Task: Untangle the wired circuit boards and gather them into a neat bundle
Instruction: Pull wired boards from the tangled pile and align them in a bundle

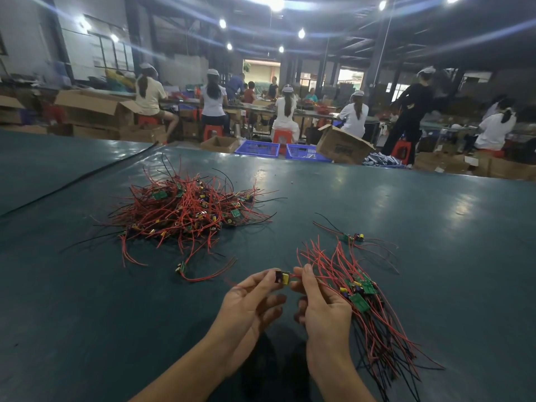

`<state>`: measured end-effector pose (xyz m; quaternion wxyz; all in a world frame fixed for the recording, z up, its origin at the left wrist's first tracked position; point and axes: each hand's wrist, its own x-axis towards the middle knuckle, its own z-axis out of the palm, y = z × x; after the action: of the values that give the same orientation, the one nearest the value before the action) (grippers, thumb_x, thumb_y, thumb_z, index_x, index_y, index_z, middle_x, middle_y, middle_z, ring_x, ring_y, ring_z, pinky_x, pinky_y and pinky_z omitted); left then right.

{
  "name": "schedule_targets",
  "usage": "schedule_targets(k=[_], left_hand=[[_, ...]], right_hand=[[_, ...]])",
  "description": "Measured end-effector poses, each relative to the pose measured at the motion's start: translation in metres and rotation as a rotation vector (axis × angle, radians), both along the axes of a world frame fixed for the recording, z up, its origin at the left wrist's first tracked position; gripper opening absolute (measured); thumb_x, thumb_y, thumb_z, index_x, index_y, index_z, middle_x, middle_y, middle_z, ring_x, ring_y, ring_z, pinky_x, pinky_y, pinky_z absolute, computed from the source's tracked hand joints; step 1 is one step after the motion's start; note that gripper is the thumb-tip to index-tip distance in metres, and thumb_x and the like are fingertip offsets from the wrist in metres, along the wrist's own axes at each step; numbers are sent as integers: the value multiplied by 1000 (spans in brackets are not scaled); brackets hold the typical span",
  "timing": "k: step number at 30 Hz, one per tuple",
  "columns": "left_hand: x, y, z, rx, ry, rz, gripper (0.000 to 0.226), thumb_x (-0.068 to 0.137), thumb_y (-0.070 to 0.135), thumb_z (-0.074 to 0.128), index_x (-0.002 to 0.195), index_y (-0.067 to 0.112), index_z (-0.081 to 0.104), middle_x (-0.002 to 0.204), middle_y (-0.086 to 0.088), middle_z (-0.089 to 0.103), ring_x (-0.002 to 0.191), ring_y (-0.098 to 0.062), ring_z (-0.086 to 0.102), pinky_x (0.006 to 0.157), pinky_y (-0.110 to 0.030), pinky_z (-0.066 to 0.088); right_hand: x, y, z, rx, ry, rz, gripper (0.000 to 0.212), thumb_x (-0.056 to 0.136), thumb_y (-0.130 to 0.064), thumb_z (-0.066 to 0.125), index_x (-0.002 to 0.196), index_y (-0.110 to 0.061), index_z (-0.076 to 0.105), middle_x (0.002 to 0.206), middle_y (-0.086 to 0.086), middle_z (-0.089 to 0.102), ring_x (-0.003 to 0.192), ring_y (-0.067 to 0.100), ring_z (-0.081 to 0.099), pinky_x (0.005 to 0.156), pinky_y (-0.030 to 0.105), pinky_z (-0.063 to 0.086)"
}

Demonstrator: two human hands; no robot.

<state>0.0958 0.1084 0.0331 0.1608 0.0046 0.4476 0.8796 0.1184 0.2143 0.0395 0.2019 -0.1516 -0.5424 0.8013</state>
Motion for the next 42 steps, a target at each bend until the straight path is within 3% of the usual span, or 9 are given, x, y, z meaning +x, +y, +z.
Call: schedule_targets(k=[3, 6, 11, 15, 17, 21, 24, 29, 42], left_hand=[[1, 1, 1, -128, 84, -52, 43, 70, 43, 70, 91, 6, 76, 92, -17, 73, 62, -16, 63, 54, -23, 52], [2, 1, 0, -244, 152, -23, 50, 61, 46, 74, 87, 4, 77, 81, -13, 72, 60, -15, 61, 53, -23, 50], [1, 0, 0, -254, 151, 15, 44, 59, 40, 76, 83, 3, 77, 76, -12, 71, 56, -14, 62, 51, -21, 49], [1, -1, 0, -310, 224, 46, 29, 67, 35, 74, 78, 9, 78, 71, -9, 71, 57, -12, 64, 51, -19, 49], [2, -3, 0, -382, 283, 46, 22, 72, 35, 72, 77, 14, 78, 68, -4, 71, 59, -11, 66, 53, -17, 48], [0, -7, -2, -501, 378, 53, 29, 71, 44, 70, 77, 16, 77, 67, -5, 71, 61, -12, 65, 56, -18, 47], [-1, -9, -1, -463, 367, 81, 37, 69, 47, 71, 73, 11, 75, 64, -8, 69, 59, -15, 62, 57, -21, 48], [-3, -10, 7, -399, 365, 95, 39, 66, 43, 71, 68, 4, 74, 62, -13, 66, 55, -18, 59, 56, -24, 46], [-1, -8, 6, -337, 329, 145, 31, 69, 36, 71, 83, 9, 75, 83, -11, 74, 60, -14, 62, 49, -20, 47]], right_hand=[[-1, 1, -3, 55, -2, 40, 23, 87, -32, 67, 69, -26, 79, 67, 1, 74, 55, 11, 68, 52, 21, 53], [-2, -1, -3, 83, 9, 52, 18, 81, -34, 70, 72, -21, 80, 74, 8, 75, 71, 20, 72, 70, 32, 59], [-1, -2, -3, -11, -84, 85, 21, 78, -33, 74, 64, -18, 78, 70, 12, 74, 61, 23, 72, 53, 30, 58], [-1, -4, -6, 51, -120, 127, 25, 84, -33, 70, 66, -18, 79, 75, 12, 75, 84, 34, 72, 84, 47, 58], [0, -8, -6, 97, -89, 134, 26, 88, -27, 67, 68, -16, 80, 76, 12, 75, 88, 36, 71, 88, 49, 56], [-4, -8, -7, 52, -133, 78, 28, 91, -24, 66, 67, -20, 79, 67, 4, 73, 75, 26, 71, 75, 39, 57], [-10, 2, -5, -66, -216, -27, 29, 91, -29, 66, 68, -18, 79, 42, -5, 38, 38, 9, 33, 42, 22, 30], [-15, 28, 2, -177, -157, -147, 26, 94, -26, 63, 74, -14, 74, 43, -10, 30, 33, 2, 18, 33, 15, 19], [-9, 22, 2, -103, 0, -190, 28, 91, -29, 65, 69, -19, 78, 49, -10, 33, 37, 3, 22, 34, 17, 22]])
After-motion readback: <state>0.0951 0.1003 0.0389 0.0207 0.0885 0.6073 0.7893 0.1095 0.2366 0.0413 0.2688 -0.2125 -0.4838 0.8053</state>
